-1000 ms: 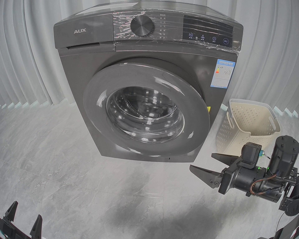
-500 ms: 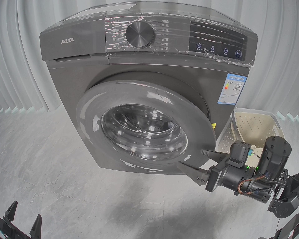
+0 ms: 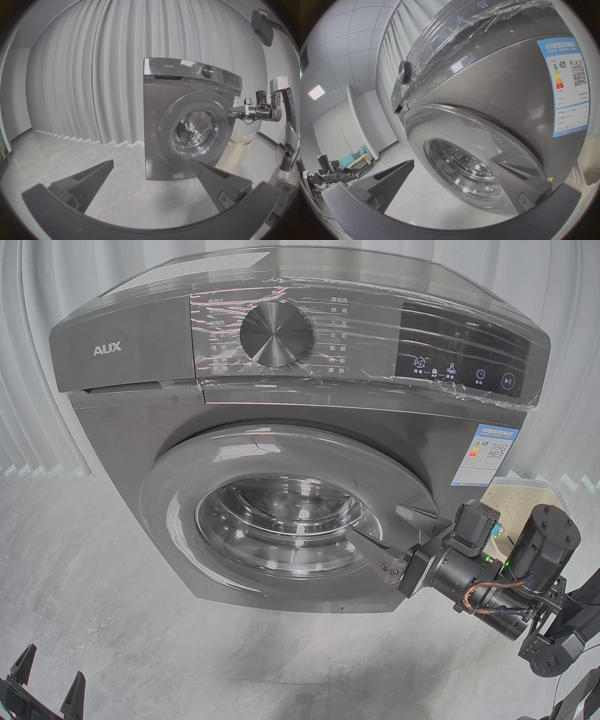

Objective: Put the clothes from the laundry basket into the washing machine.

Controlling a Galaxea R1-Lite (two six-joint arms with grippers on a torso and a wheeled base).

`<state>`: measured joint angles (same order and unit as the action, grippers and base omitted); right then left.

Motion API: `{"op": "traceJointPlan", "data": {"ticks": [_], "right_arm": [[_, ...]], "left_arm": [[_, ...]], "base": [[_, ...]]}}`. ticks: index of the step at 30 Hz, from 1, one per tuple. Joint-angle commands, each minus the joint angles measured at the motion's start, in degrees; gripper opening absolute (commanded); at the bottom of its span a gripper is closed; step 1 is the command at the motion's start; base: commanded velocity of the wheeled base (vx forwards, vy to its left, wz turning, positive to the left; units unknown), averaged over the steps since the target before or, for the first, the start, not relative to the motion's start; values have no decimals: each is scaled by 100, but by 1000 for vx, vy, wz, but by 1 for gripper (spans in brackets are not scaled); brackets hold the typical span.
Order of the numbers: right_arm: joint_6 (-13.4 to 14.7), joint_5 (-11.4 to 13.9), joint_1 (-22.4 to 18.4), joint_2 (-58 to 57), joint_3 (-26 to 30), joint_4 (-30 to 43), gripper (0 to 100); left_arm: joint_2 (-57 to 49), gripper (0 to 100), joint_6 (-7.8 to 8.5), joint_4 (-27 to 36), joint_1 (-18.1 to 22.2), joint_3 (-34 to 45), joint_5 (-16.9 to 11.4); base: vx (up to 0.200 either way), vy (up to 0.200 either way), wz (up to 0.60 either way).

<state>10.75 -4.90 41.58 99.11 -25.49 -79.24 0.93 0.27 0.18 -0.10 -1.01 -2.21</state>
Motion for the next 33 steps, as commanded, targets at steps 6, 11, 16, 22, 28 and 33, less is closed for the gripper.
{"op": "traceJointPlan", "data": {"ticks": [6, 11, 16, 22, 28, 33], "right_arm": [[-38, -90, -89, -94, 27, -83, 100], [-47, -187, -89, -234, 35, -83, 100], [-47, -143, 61, -498, 431, -74, 100], [-47, 191, 913, -1289, 1916, -83, 100], [-73, 218, 614, -2027, 2549, -48, 100], [-275, 253, -89, -2836, 2549, 778, 100]], "left_arm": [[-84, 100, 0, -1, 1, 92, 1], [-84, 100, 0, -1, 1, 92, 1], [-84, 100, -9, -1, 1, 92, 1], [-84, 100, -9, -1, 1, 92, 1], [-84, 100, -18, -1, 1, 92, 1], [-84, 100, -18, -1, 1, 92, 1]], "base": [[0, 0, 0], [0, 0, 0], [0, 0, 0], [0, 0, 0], [0, 0, 0], [0, 0, 0]]}}
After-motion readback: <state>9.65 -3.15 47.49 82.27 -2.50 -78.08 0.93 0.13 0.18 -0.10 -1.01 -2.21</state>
